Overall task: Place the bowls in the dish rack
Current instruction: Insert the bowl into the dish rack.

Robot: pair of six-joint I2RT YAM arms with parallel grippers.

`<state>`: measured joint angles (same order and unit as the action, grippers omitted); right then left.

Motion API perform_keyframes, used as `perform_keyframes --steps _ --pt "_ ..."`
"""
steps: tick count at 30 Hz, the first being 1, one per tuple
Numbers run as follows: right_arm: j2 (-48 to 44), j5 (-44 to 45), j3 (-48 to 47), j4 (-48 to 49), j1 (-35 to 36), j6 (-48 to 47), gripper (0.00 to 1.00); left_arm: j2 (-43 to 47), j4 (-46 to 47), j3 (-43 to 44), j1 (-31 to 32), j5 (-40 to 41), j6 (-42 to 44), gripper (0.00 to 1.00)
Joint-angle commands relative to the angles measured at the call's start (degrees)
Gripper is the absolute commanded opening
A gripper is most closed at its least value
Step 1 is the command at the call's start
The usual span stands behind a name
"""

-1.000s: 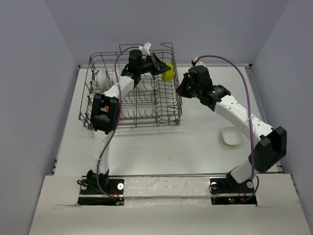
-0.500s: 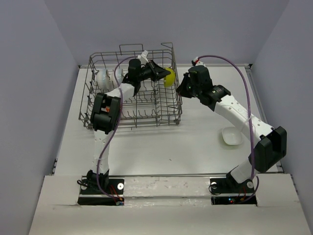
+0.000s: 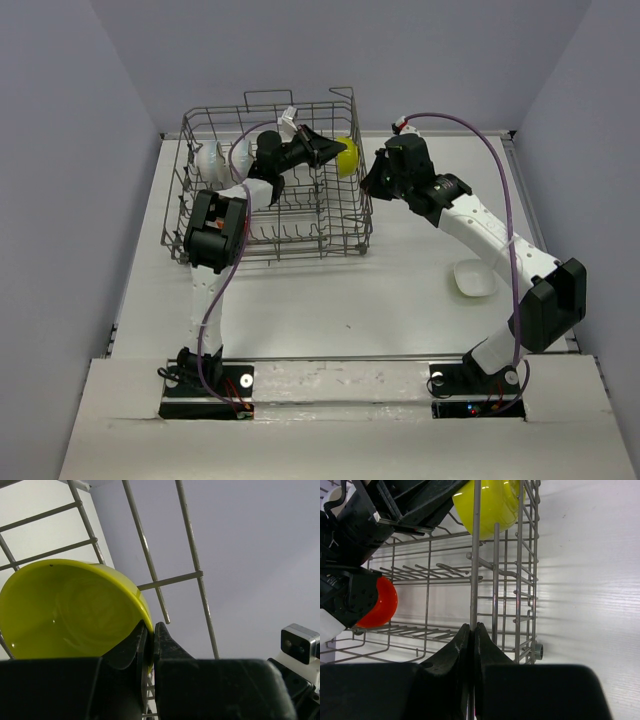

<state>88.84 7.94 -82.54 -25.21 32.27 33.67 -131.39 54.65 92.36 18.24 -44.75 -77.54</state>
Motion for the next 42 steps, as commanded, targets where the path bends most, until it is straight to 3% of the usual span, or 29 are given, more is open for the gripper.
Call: perform_keyframes --steps 1,13,28,31,37,42 --pt "0.3 0.1 1.5 -1.0 -0.2 -3.4 0.01 1.4 9.3 0.1 1.0 -2.1 -2.7 0.0" --pt "0.5 0.1 1.5 -0.9 -0.2 -3.6 0.01 -1.3 11.2 -0.2 1.0 -2.4 -6.1 0.0" --pt "0.6 0.2 1.2 -1.0 -0.2 -3.8 0.01 -1.4 1.1 1.4 0.8 -1.3 -2.5 0.26" --pt "0.6 0.3 1.1 -1.2 -0.2 -3.9 0.01 -1.6 0.7 2.0 0.8 -1.4 -2.5 0.27" --pt "0.6 0.2 0.7 -1.2 -0.2 -3.8 0.01 -1.5 0.3 2.3 0.7 -1.6 -2.5 0.26" --pt "0.8 0.2 0.6 -1.4 -0.2 -3.7 0.01 -1.9 2.2 2.9 0.7 -2.3 -4.5 0.12"
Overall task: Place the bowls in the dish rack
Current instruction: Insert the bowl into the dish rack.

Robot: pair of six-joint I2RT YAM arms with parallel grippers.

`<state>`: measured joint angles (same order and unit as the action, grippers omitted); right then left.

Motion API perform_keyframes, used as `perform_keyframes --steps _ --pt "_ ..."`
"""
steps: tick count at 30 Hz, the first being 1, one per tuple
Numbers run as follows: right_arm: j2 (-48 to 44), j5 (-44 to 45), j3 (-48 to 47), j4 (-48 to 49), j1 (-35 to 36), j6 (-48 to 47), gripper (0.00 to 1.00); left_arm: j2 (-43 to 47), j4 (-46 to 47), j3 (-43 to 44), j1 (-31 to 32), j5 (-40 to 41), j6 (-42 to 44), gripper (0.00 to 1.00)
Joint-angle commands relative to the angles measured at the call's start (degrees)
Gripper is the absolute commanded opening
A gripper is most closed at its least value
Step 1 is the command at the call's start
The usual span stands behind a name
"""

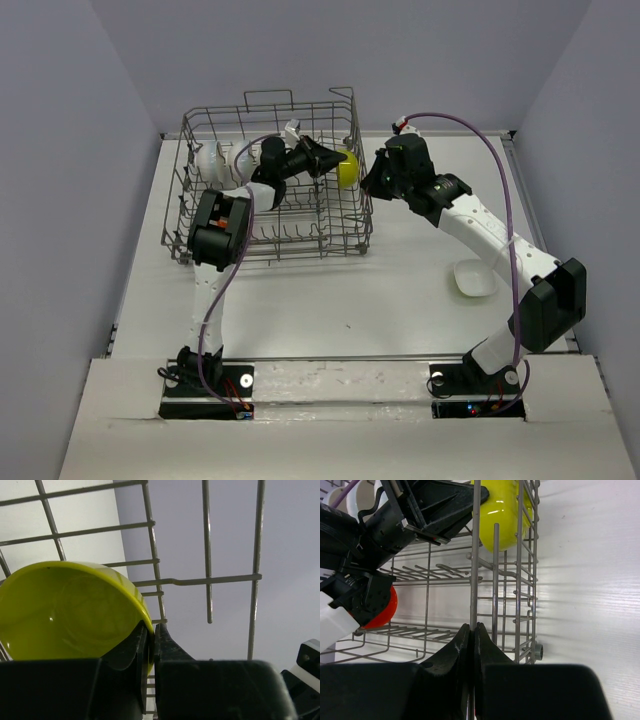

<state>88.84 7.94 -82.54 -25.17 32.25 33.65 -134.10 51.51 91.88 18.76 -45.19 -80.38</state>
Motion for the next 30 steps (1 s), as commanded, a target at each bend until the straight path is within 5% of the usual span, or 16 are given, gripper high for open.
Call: perform_keyframes --steps 1,3,16,30 --pt "0.8 0.2 0.6 -1.4 -0.2 -3.7 0.01 0.3 8.5 3.3 0.1 -1.9 -2.8 0.06" --pt "0.8 0.2 0.8 -1.4 -0.2 -3.8 0.01 -0.1 13.1 2.6 0.0 -2.0 -6.7 0.0" --pt "0.6 0.1 0.7 -1.5 -0.2 -3.9 0.01 -3.5 18.8 3.6 0.0 -3.3 -14.7 0.0" --pt "0.6 -0.1 0.6 -1.5 -0.2 -3.9 0.01 -1.9 8.3 4.5 0.0 -4.0 -7.3 0.12"
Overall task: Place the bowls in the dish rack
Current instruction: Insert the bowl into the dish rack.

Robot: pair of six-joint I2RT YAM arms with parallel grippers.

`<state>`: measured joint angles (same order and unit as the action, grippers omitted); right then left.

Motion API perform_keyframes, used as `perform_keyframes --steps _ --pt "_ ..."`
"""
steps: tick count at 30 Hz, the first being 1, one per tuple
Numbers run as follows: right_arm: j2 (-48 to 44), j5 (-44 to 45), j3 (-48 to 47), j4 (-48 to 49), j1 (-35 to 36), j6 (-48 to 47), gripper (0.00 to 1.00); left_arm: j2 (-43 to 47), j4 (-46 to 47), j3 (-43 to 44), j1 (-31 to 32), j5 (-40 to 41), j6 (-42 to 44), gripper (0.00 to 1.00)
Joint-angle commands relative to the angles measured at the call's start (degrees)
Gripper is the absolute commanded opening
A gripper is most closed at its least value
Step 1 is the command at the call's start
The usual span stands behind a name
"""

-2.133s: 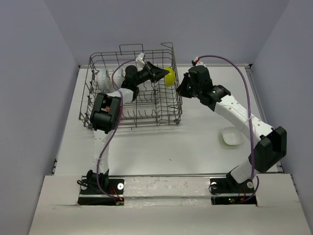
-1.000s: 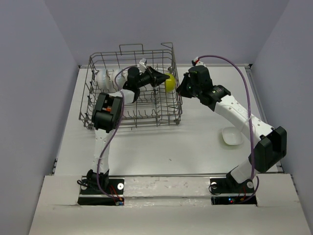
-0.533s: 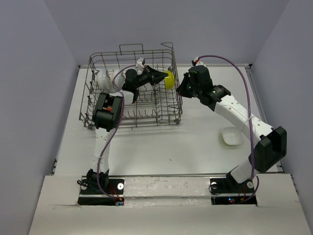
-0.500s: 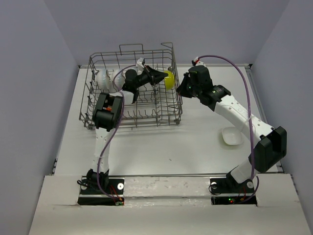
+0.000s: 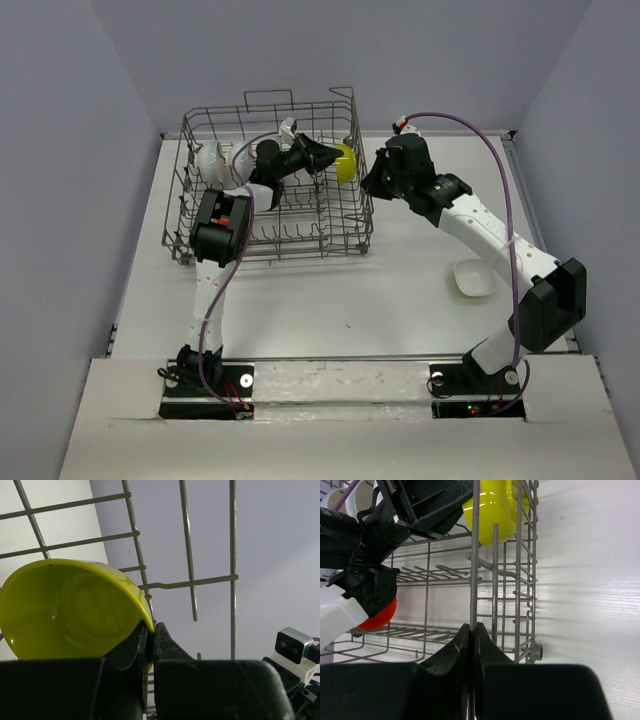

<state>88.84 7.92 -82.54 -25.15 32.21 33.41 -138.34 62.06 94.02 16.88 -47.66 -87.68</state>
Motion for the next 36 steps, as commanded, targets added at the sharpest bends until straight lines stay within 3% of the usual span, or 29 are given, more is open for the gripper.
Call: perform_keyframes --steps 1,8,12,21,28,33,34,36 --pt "0.6 -0.1 0.6 -1.5 -0.1 -3.6 0.01 2.6 -3.2 2.4 1.8 -1.6 0.8 0.15" --pt "0.6 -0.1 0.6 -1.5 -0.1 -3.6 0.01 2.6 -4.1 2.9 1.8 -1.8 1.3 0.28" --pt "0.5 0.0 0.7 -1.6 -0.1 -3.7 0.01 2.4 -4.1 3.1 1.8 -2.0 1.0 0.29" --pt "0.5 0.0 0.6 -1.5 -0.1 -3.8 0.01 3.0 -4.2 3.2 1.8 -2.1 1.4 0.28" --pt "0.4 0.2 0.7 -1.6 -0.1 -3.9 0.01 4.3 -7.8 3.4 1.7 -1.8 4.0 0.1" --pt "0.5 0.0 0.6 -1.6 -0.1 -3.9 0.01 5.8 -12.8 4.2 1.5 -1.4 8.6 0.11" --pt "0.5 0.0 0.6 -1.6 -0.1 -4.0 0.01 6.4 -14.9 4.4 1.4 -1.2 9.4 0.17" --pt "0.5 -0.1 0.6 -1.6 -0.1 -4.1 0.01 6.9 -17.1 4.9 1.3 -0.9 12.1 0.19"
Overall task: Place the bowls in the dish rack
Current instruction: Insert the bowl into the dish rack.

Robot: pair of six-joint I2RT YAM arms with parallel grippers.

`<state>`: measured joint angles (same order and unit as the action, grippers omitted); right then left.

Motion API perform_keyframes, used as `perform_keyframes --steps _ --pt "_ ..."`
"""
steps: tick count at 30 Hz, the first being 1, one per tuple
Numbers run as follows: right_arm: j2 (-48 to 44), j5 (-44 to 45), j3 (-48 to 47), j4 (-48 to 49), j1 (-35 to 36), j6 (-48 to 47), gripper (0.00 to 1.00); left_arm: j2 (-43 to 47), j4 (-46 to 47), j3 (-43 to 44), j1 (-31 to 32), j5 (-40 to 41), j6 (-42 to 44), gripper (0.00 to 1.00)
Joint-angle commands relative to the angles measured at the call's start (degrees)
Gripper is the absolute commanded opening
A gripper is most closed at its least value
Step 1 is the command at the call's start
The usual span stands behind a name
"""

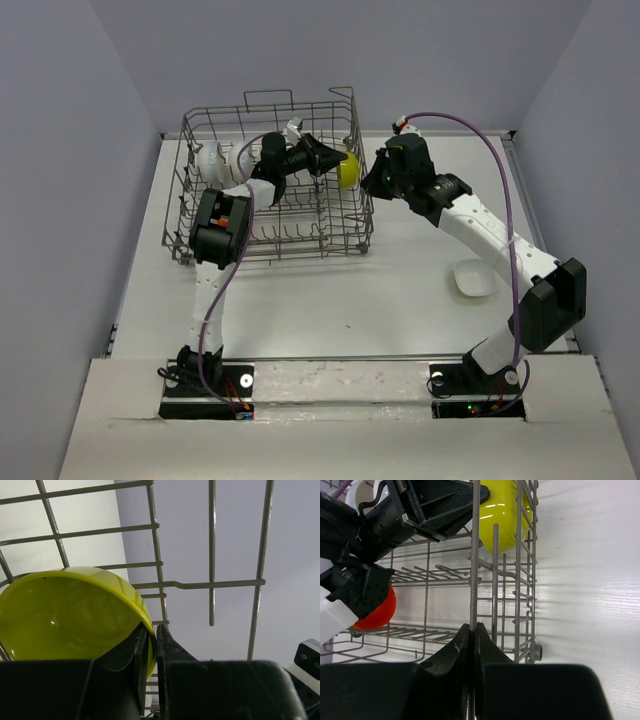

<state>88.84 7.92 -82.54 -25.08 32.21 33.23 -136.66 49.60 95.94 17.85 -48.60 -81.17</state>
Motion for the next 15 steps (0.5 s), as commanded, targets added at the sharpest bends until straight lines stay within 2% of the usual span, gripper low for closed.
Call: perform_keyframes --steps 1,10,15 --pt "0.5 0.0 0.6 -1.6 -0.1 -3.8 0.01 5.5 -6.2 3.1 0.3 0.2 6.2 0.2" --pt "0.5 -0.3 0.5 -1.6 -0.1 -3.9 0.01 6.5 -8.3 3.3 -0.2 0.3 8.0 0.29" --pt "0.4 -0.1 0.6 -1.6 -0.1 -3.9 0.01 6.6 -8.3 3.6 -0.2 0.2 8.3 0.29"
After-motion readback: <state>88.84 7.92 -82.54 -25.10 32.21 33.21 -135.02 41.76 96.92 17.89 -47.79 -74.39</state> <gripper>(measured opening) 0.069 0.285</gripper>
